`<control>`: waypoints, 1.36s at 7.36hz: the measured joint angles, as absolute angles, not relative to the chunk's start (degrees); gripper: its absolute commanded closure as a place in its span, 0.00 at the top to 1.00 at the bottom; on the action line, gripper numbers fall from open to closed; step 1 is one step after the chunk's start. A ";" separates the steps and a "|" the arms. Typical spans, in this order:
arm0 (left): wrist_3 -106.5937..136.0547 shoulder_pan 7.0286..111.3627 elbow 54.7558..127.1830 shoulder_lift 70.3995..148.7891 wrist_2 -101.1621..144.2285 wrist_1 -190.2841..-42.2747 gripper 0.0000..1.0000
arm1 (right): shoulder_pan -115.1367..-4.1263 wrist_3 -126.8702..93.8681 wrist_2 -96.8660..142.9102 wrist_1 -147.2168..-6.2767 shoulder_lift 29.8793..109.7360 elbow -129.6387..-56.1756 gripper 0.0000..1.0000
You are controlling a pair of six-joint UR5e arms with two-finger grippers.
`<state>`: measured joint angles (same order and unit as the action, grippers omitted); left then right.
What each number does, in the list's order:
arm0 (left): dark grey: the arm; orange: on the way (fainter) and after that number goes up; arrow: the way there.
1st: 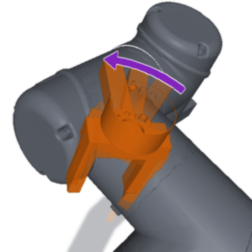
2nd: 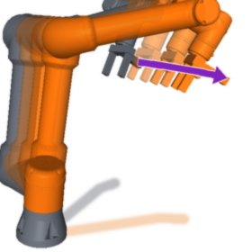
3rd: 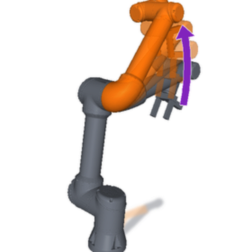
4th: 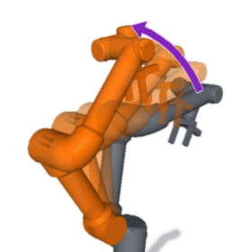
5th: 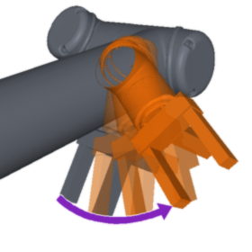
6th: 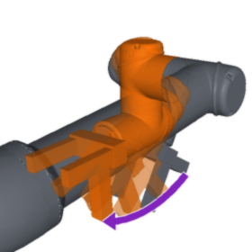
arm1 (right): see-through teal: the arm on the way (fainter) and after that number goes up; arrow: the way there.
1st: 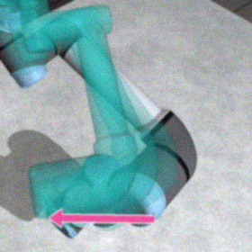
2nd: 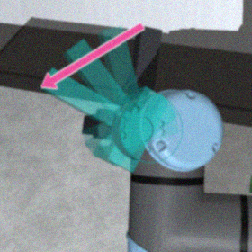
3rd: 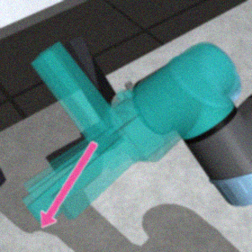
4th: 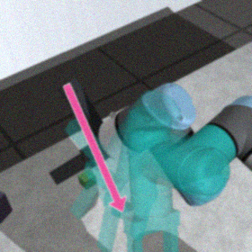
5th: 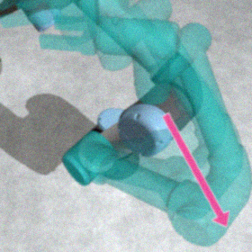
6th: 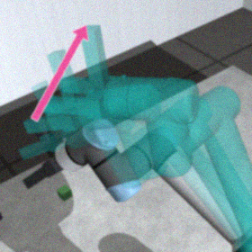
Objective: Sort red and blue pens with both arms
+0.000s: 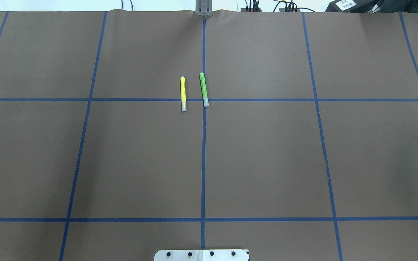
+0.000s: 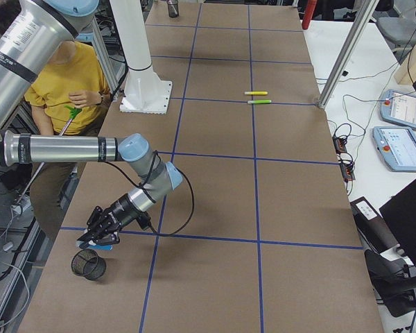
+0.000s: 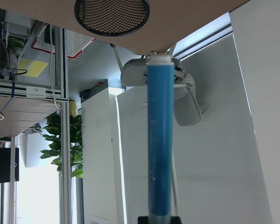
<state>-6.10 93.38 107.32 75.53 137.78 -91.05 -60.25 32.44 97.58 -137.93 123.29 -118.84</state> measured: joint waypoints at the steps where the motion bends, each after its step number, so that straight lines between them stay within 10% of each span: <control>1: -6.18 93.39 107.52 74.82 138.85 -91.10 1.00 | -60.16 32.59 99.16 -135.62 123.22 -116.58 0.00; 10: -6.24 93.43 109.02 74.27 139.73 -91.14 1.00 | -60.06 33.46 109.69 -131.70 128.62 -113.31 0.00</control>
